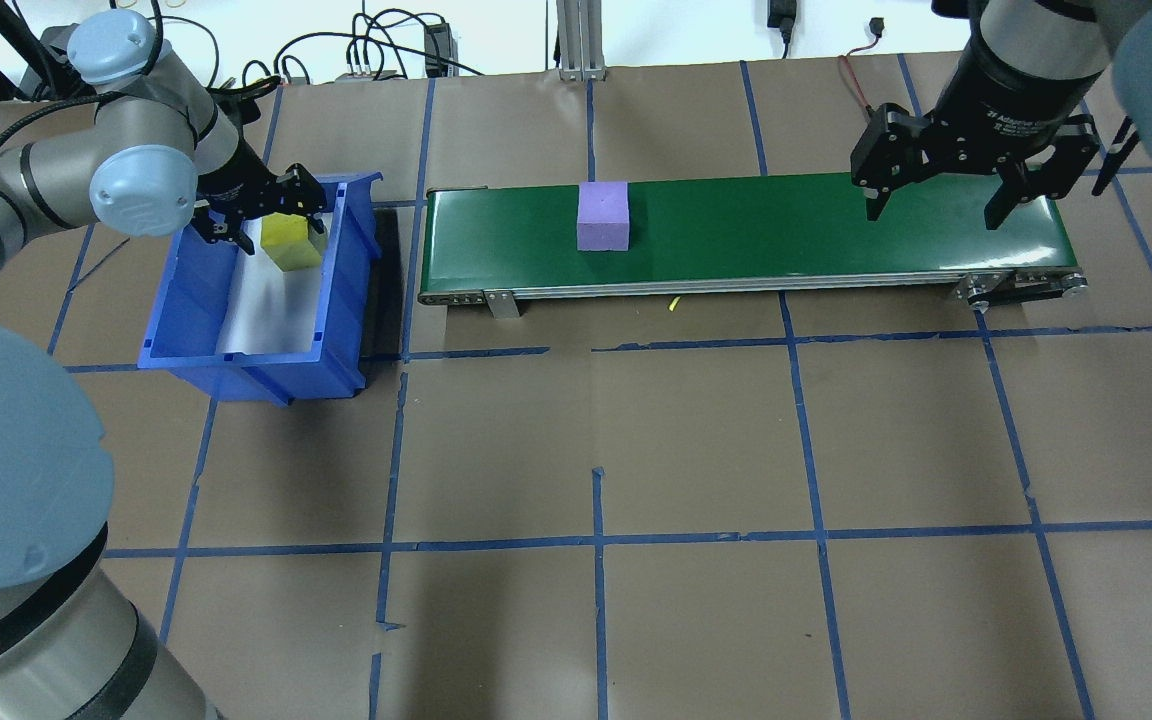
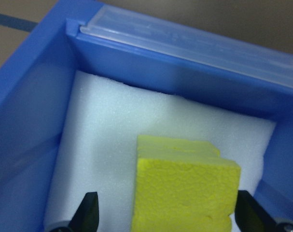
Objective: Move block left to right into plate
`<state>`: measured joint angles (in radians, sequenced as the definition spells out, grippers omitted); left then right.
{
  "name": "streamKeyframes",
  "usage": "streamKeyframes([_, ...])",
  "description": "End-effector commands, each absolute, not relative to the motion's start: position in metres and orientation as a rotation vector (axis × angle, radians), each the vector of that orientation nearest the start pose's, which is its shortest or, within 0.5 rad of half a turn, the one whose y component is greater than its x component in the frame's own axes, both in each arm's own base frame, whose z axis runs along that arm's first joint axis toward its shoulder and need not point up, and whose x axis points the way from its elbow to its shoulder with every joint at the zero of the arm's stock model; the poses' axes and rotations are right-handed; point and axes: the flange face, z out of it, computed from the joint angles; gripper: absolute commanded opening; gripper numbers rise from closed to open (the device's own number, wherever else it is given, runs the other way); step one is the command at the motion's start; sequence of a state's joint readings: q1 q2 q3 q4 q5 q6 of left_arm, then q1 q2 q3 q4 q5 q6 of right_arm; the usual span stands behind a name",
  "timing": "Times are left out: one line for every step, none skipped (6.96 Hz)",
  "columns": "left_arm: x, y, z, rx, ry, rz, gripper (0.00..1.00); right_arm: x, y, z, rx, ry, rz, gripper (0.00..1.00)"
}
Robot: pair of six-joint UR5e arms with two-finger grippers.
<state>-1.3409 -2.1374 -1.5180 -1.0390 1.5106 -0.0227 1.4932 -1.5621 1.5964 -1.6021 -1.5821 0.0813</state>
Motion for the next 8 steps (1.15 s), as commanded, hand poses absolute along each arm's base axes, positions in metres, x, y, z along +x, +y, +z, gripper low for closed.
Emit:
streamKeyframes([0.017,-0.684,0.234,-0.257,3.182,-0.039,0.27,0.088,-0.505,0.456,0.261,3.144,0.046,1.00])
streamKeyframes([0.017,-0.683,0.242,-0.251,3.178,-0.053,0.14,0.077,-0.510,0.450,0.301,3.136,0.053,1.00])
streamKeyframes([0.018,-0.684,0.256,-0.261,3.165,-0.084,0.11,0.059,-0.524,0.433,0.355,3.117,0.096,1.00])
streamKeyframes([0.018,-0.681,0.279,-0.260,3.134,-0.093,0.11,0.041,-0.532,0.425,0.414,3.100,0.126,1.00])
streamKeyframes([0.011,-0.669,0.307,-0.250,3.132,-0.042,0.11,0.033,-0.536,0.429,0.439,3.030,0.099,1.00])
streamKeyframes([-0.016,-0.658,0.351,-0.191,3.133,-0.048,0.11,0.013,-0.543,0.420,0.477,2.964,0.101,1.00])
streamKeyframes([-0.048,-0.651,0.384,-0.111,3.103,-0.059,0.11,-0.001,-0.557,0.403,0.469,2.954,0.122,1.00])
streamKeyframes([-0.090,-0.643,0.402,-0.034,3.101,-0.104,0.11,-0.009,-0.573,0.407,0.440,2.980,-0.097,1.00])
